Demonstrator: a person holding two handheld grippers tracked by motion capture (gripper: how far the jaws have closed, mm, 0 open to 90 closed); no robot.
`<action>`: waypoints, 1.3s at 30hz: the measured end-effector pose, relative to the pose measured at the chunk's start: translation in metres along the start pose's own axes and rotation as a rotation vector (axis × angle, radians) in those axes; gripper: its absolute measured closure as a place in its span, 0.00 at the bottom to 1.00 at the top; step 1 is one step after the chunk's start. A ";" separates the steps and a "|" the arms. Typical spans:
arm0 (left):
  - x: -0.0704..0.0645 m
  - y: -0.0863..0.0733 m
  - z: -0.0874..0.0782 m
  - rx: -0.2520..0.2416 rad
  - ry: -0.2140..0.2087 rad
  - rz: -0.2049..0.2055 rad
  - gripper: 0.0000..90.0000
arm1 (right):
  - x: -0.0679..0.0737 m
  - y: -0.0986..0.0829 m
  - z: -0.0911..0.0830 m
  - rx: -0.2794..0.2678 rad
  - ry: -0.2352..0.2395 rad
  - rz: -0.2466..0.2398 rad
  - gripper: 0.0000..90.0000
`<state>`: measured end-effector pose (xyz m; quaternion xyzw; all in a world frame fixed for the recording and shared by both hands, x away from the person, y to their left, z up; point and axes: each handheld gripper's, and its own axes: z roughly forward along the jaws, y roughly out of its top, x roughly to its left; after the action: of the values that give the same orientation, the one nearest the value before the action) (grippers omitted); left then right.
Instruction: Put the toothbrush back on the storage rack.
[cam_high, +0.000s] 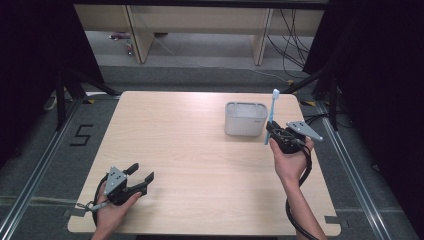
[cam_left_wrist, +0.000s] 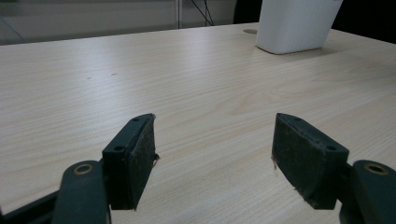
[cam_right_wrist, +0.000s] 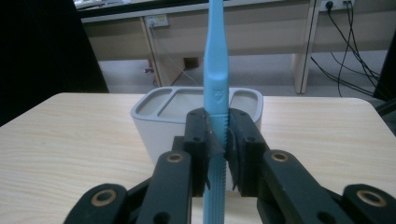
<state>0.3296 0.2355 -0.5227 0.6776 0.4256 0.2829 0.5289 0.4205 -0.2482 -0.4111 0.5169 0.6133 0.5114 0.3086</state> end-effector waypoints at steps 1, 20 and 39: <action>0.000 0.000 0.001 -0.013 -0.006 -0.002 0.33 | 0.002 0.000 0.000 0.002 -0.006 0.016 0.88; 0.000 0.000 0.000 0.000 -0.001 -0.002 0.33 | 0.002 0.009 0.010 -0.013 -0.017 -0.011 0.88; 0.000 0.000 0.000 -0.004 0.001 -0.001 0.34 | 0.004 0.020 0.016 -0.050 -0.019 -0.007 0.88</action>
<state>0.3295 0.2358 -0.5228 0.6763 0.4257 0.2835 0.5301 0.4401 -0.2403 -0.3960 0.5119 0.5990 0.5204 0.3290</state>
